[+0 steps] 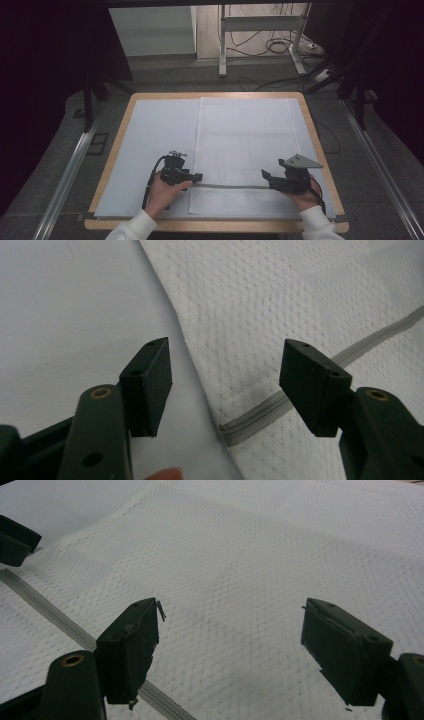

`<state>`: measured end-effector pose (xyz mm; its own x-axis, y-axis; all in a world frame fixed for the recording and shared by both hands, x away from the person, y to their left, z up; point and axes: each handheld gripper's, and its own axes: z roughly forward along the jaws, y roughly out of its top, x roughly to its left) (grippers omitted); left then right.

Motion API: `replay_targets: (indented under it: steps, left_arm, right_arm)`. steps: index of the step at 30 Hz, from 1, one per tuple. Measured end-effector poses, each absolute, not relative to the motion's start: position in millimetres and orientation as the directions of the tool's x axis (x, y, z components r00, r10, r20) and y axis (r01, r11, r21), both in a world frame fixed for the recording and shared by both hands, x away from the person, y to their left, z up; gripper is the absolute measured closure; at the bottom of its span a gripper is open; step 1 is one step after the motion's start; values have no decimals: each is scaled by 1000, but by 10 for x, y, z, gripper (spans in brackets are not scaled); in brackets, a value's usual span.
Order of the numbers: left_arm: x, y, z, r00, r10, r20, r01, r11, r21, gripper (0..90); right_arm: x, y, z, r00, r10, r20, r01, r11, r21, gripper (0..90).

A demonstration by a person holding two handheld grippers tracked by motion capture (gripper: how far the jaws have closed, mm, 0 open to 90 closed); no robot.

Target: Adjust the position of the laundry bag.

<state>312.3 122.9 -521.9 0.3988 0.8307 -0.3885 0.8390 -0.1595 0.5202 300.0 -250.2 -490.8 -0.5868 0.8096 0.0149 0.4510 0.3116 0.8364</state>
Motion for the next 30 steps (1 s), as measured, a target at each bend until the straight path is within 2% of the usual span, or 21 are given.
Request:
replay_targets:
  steps: [14,24,30]
  left_arm:
    - [3135,1144,-5248,414,836,-360,827,-180,533,498]
    - [3133,1097,-5276,448,860,-245,779,-242,578,785]
    - [3142,1094,-5287,455,859,-235,771,-247,587,861]
  right_arm:
    - [2994,-2499,-4893,-586,810,10,444,311,840,222]
    - [2990,-2496,-4881,-584,812,13,444,306,842,222]
    - [2993,-2503,-4865,-578,816,11,441,301,845,222]
